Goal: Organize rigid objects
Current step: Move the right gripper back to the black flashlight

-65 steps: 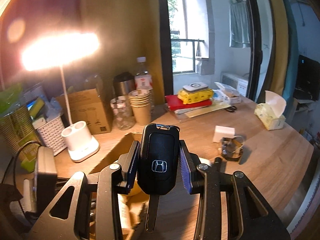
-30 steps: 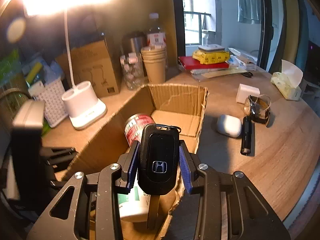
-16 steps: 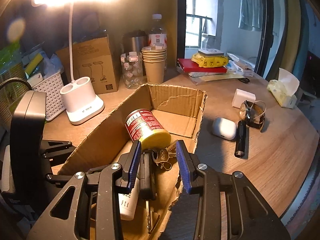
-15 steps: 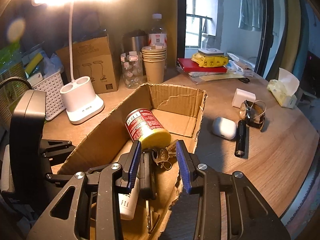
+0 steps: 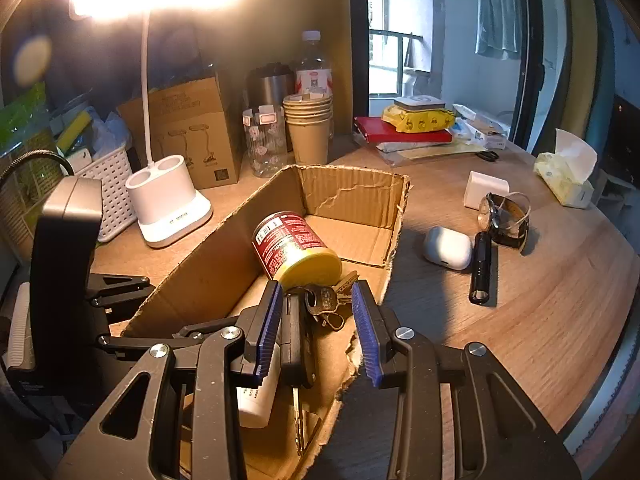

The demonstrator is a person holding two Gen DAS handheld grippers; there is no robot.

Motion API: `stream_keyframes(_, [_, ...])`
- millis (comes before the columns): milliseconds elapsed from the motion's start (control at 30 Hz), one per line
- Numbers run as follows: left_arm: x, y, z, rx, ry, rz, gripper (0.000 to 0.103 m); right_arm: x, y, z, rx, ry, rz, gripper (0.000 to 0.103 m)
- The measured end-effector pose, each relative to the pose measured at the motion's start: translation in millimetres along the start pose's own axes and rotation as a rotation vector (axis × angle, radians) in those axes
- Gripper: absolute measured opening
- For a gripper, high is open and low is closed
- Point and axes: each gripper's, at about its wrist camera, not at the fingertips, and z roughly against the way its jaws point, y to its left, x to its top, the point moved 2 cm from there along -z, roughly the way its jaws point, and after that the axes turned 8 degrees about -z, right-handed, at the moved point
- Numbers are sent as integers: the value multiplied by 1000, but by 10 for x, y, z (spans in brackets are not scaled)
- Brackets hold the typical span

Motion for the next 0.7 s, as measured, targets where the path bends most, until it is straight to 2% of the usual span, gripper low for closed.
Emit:
stream_keyframes(300, [0,1,1,0,0,0,30,68,-99,115,-25,-32,-9,38])
stream_keyframes(700, [1,0,0,0,0,0,30,131,-471,190,-92,-62,-67,40])
